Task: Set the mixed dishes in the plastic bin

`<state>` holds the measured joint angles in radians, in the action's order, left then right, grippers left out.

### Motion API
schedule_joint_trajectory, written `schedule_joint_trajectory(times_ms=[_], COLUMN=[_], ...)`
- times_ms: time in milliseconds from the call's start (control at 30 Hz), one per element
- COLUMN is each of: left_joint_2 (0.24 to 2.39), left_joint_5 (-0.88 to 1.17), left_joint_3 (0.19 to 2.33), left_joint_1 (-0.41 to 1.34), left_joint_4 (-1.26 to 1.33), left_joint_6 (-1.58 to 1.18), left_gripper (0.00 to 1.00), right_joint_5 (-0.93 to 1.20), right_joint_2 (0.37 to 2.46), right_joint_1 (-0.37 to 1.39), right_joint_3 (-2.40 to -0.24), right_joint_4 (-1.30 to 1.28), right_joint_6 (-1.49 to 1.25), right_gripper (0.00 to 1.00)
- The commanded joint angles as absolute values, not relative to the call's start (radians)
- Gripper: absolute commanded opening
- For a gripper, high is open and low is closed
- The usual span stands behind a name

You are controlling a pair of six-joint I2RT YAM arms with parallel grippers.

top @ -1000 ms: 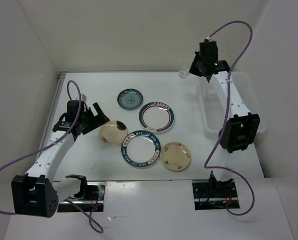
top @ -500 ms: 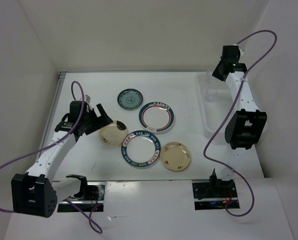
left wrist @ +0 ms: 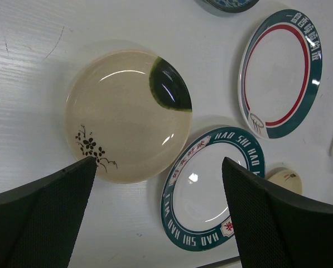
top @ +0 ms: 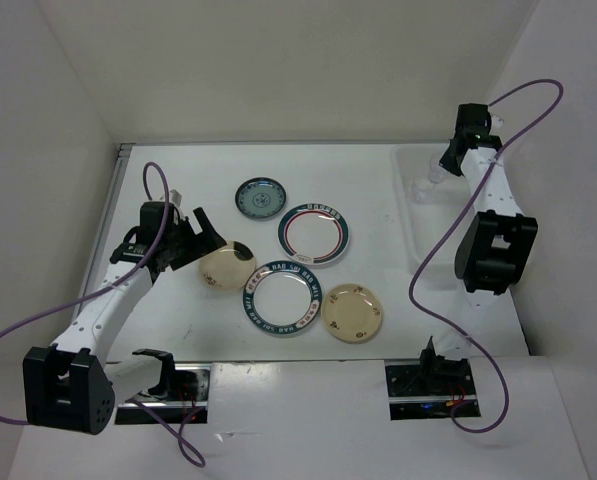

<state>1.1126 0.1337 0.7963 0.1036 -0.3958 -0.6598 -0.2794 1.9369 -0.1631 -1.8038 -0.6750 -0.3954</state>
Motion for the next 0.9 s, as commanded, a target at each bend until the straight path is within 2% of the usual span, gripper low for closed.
schedule_joint_trajectory(times_ms=[0, 433, 467, 500, 533, 567, 600, 667, 867], left_joint_2=[1.117, 1.135, 1.144, 1.144, 1.144, 1.144, 1.144, 1.144, 1.183], left_joint_5=[0.13, 0.13, 0.13, 0.13, 0.13, 0.121, 0.121, 0.121, 0.121], left_joint_3=[0.807, 0.807, 0.807, 0.807, 0.807, 0.807, 0.807, 0.807, 0.807], left_joint_1=[0.107, 0.107, 0.107, 0.107, 0.107, 0.107, 0.107, 0.107, 0.107], left_joint_4=[-0.377, -0.377, -0.377, -0.377, -0.377, -0.377, -0.377, -0.368, -0.35], left_joint_6=[-0.66, -0.65, -0.65, -0.65, -0.65, -0.65, -0.65, -0.65, -0.661], left_gripper=[1.0, 1.0, 1.0, 1.0, 1.0, 1.0, 1.0, 1.0, 1.0], right_joint_5=[-0.262, -0.166, -0.166, -0.157, -0.141, -0.141, -0.13, -0.13, -0.152], right_joint_2=[1.963, 2.046, 2.046, 2.046, 2.046, 2.03, 2.017, 1.971, 1.765], right_joint_1=[-0.156, -0.156, -0.156, -0.156, -0.156, -0.156, -0.156, -0.156, -0.026], right_joint_3=[-1.825, -1.867, -1.867, -1.867, -1.867, -1.867, -1.867, -1.894, -1.896], right_joint_4=[-0.649, -0.649, -0.658, -0.658, -0.658, -0.658, -0.658, -0.667, -0.667], right_joint_6=[-0.393, -0.383, -0.383, -0.383, -0.383, -0.383, -0.383, -0.374, -0.374], right_gripper=[0.0, 0.01, 0.13, 0.31, 0.44, 0.49, 0.58, 0.64, 0.67])
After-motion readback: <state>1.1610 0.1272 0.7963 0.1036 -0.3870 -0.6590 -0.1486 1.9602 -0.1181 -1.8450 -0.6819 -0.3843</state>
